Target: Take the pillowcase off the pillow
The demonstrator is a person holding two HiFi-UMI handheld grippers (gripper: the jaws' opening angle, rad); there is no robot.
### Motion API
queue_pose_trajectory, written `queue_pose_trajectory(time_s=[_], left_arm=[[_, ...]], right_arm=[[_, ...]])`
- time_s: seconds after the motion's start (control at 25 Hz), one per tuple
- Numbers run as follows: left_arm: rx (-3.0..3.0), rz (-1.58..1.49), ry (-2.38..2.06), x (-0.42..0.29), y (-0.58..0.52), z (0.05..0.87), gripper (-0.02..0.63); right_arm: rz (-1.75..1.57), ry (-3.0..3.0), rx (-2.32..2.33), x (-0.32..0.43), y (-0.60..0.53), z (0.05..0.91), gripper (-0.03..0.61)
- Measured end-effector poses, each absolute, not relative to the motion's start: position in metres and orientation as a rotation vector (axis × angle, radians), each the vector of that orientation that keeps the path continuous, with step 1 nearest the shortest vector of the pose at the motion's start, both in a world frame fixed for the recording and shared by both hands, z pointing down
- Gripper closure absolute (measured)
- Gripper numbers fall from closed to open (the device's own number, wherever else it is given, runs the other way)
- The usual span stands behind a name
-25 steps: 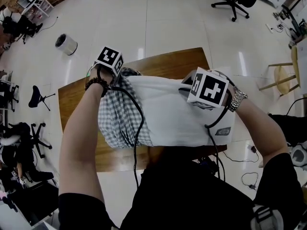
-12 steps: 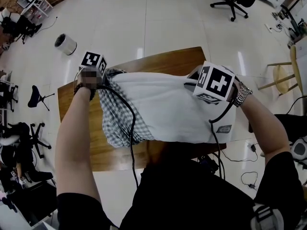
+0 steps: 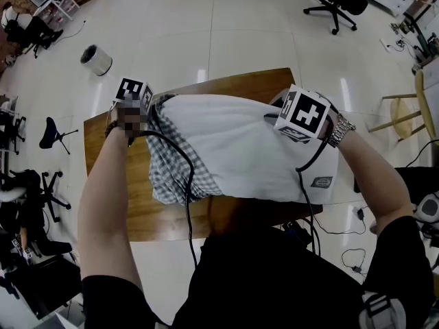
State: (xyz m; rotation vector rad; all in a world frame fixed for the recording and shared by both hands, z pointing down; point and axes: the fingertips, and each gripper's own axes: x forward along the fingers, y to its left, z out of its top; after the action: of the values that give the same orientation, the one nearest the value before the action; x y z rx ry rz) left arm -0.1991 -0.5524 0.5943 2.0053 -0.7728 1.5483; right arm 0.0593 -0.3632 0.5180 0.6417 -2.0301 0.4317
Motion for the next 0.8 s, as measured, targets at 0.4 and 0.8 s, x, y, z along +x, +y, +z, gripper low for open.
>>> queue_pose_trajectory(time_s=[0.4,0.8], left_arm=[[2.141,1.362,-0.82,-0.187,-0.514,0.572,0.476],[2.168,1.228,-0.887,-0.21,-0.448,0.559,0.441]], right_arm=[[0.239,-2.123,0.759,0.044,-0.354,0.514,0.328],[0.157,-2.165,0.61,-0.015,-0.289,0.515,0.282]])
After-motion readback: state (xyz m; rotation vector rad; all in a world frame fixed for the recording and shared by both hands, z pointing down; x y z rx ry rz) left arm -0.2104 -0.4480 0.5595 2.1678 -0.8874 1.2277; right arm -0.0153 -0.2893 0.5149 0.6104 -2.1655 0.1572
